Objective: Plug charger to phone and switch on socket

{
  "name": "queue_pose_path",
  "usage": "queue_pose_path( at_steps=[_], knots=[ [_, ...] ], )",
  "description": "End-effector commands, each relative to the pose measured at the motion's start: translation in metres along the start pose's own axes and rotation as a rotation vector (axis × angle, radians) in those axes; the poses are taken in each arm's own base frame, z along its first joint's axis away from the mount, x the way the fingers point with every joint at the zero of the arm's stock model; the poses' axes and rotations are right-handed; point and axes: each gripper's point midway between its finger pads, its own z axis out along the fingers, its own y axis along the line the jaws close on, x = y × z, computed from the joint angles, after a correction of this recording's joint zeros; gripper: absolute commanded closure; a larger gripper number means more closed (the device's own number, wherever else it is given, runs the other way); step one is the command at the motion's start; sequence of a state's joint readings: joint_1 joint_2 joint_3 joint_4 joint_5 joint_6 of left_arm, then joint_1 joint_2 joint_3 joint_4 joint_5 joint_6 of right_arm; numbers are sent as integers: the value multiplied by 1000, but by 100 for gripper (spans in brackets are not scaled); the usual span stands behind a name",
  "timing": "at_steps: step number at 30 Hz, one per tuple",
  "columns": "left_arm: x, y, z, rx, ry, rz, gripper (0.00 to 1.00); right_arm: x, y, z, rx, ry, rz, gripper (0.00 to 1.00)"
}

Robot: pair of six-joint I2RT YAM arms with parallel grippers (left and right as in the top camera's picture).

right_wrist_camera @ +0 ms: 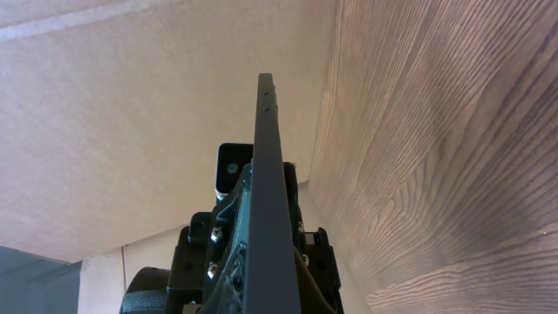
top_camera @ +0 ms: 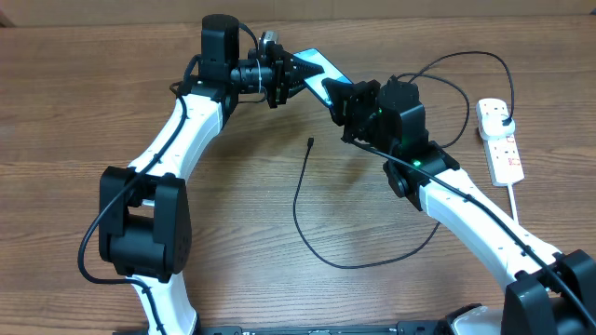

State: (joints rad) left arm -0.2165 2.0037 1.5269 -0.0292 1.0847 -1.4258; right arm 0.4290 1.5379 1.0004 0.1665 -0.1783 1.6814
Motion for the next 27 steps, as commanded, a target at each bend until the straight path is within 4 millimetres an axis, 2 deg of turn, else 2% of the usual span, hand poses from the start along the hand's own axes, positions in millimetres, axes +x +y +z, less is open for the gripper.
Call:
queue_pose_path(
  at_steps=[1,4,15,19,23,24,25,27],
  knots=[
    [-3,-5,3,1,-25,46,96,14,27,-9,-62,36,-70,96],
    [-4,-5,2,1,-26,45,96,14,27,-9,-62,36,-71,94],
    [-12,-3,2,-7,-72,52,96,15,26,-9,-60,43,-81,60],
    [-18,-3,-4,-10,-90,169,96,12,16,-8,-21,34,-144,46],
    [-27,10,-20,-48,-103,241,96,-2,-21,-12,135,34,-253,36],
    [-30,16,-26,-65,-108,243,96,-6,-32,-15,184,41,-289,34],
    [-35,27,-37,-95,-117,241,96,-14,-52,-22,270,55,-348,30],
    [-40,39,-50,-127,-125,232,96,-24,-73,-30,361,60,-395,27]
  ],
)
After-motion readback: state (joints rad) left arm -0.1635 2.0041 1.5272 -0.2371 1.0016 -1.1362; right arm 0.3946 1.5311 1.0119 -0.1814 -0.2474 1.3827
